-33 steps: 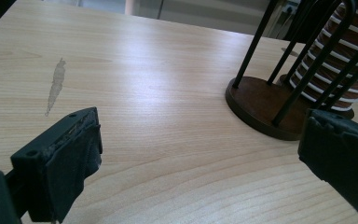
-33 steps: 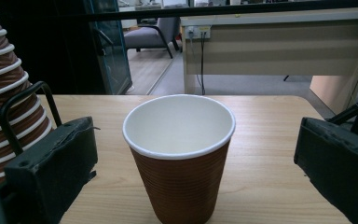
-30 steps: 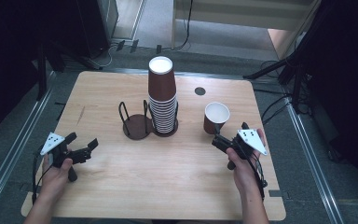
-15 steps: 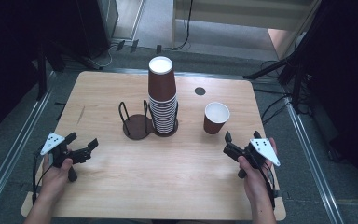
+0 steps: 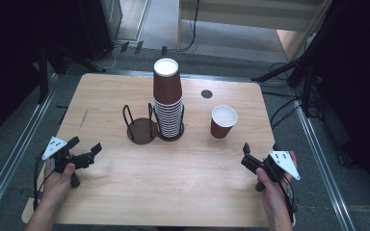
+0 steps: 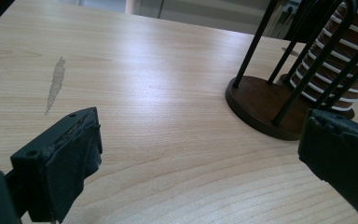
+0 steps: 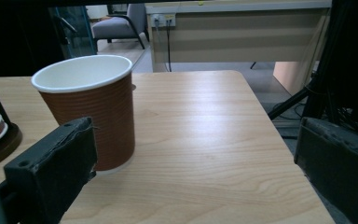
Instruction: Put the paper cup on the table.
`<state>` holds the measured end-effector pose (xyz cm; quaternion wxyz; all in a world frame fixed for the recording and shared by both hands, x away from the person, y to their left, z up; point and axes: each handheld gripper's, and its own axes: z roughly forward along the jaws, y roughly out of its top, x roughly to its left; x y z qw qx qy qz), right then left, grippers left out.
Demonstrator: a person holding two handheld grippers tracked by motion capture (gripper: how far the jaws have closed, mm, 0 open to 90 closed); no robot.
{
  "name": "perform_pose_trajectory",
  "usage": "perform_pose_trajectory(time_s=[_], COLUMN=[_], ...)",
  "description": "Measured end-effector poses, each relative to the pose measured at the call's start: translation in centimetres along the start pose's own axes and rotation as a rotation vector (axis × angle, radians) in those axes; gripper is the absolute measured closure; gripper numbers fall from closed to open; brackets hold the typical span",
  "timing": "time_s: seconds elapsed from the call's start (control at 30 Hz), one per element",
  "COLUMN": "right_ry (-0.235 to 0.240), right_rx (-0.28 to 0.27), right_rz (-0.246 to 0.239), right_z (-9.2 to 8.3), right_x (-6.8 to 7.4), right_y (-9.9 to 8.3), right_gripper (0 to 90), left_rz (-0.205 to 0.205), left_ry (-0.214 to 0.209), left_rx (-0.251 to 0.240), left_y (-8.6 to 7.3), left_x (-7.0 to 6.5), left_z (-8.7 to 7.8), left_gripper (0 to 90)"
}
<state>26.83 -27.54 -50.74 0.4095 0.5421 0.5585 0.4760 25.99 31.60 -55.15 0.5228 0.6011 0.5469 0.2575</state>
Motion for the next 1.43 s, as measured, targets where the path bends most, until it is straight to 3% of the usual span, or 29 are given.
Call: perform_pose_trajectory(time_s=[0.57,0.8,1.0,1.07,1.17,1.43], right_ry=[-0.062,-0.082,-0.093,-0.075,-0.079,-0.121], right_rx=[0.038,0.036,0.036,0.028,0.015,0.028], right_rz=[0.013,0.052,-0.02,0.009,0.017,-0.026], right_z=[-1.4,-2.5,-3.2,-3.5,-3.6,-3.6], right_x=[-3.5,-5.2,-5.7,-6.0,-6.3,-6.0], right_y=[-2.5,-3.4,-4.3,-4.2,-4.1,-4.3], right_gripper=[0.0,0.0,0.0,0.0,0.0,0.2], left_rz=[-0.004,-0.006,0.005,0.005,0.009,0.013], left_ry=[0.005,0.004,0.003,0.003,0.006,0.025], left_rx=[0.001,0.005,0.022,0.023,0.026,0.027], left_y=[0.0,0.0,0.1,0.1,0.1,0.1], left_x=[0.0,0.0,-0.1,-0.1,-0.2,-0.1], left_z=[0.0,0.0,0.2,0.3,0.3,0.2], left_gripper=[0.0,0.0,0.0,0.0,0.0,0.0])
